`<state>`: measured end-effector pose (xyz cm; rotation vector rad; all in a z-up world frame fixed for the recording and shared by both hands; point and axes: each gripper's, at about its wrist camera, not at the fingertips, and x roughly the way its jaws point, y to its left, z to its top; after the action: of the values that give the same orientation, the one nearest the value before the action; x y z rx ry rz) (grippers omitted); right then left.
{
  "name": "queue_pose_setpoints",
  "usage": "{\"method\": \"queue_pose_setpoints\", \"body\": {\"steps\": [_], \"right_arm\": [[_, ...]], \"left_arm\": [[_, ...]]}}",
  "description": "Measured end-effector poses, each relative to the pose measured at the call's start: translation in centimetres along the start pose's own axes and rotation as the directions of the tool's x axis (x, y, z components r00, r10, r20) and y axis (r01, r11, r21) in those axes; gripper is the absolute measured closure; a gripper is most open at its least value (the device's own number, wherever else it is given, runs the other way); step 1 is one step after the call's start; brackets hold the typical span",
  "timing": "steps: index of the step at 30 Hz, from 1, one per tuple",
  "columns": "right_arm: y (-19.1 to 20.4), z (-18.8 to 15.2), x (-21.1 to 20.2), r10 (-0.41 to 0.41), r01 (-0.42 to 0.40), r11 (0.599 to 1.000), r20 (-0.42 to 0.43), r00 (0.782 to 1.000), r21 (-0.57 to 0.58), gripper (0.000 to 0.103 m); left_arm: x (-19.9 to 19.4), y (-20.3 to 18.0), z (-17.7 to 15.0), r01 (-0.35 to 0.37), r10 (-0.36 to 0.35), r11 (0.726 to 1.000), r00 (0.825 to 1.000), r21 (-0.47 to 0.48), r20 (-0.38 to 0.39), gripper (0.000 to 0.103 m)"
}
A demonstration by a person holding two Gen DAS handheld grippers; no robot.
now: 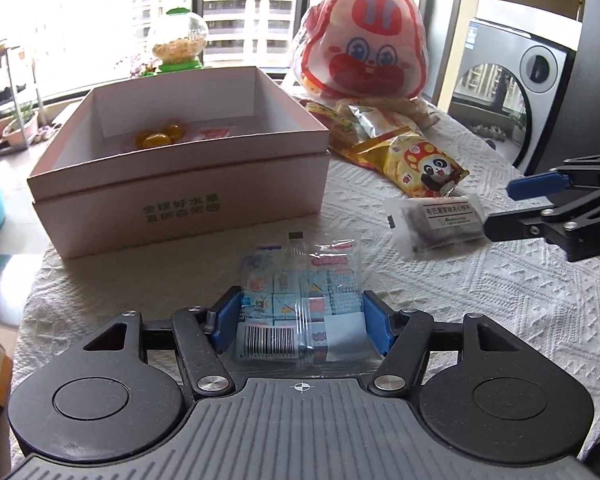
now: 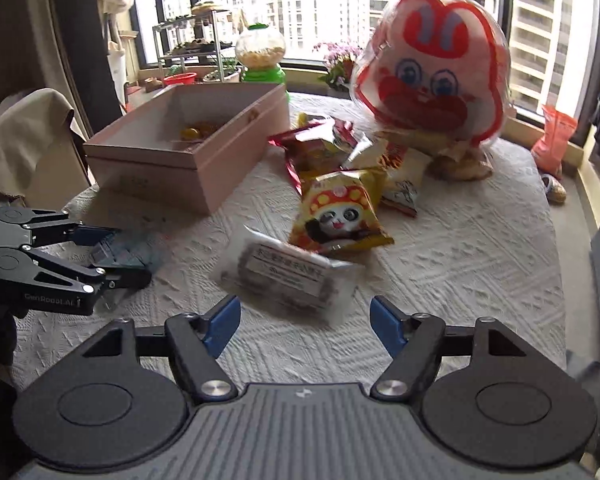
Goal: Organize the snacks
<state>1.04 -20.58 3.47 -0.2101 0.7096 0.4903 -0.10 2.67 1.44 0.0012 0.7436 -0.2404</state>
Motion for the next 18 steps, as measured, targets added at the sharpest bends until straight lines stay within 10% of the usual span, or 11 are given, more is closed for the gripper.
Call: {"method": "queue_pose_setpoints", "body": {"steps": [12, 18], "right_arm": [[-3.1, 2.2, 5.7, -0.172, 0.178, 0.977, -0.056, 0.983, 0.119, 0.044], [0.5, -1.1, 0.9, 0.077, -0.076, 0.997, -0.141, 0.987, 0.011, 0.044]], "left_arm": [[-0.3, 0.4, -0.4, 0.024, -0.024, 1.0, 1.0, -0.018, 0.013, 0.034], [-0.3, 0.1, -0.4, 0.009, -0.009, 1.0, 1.0, -0.015, 0.018, 0.034]]}}
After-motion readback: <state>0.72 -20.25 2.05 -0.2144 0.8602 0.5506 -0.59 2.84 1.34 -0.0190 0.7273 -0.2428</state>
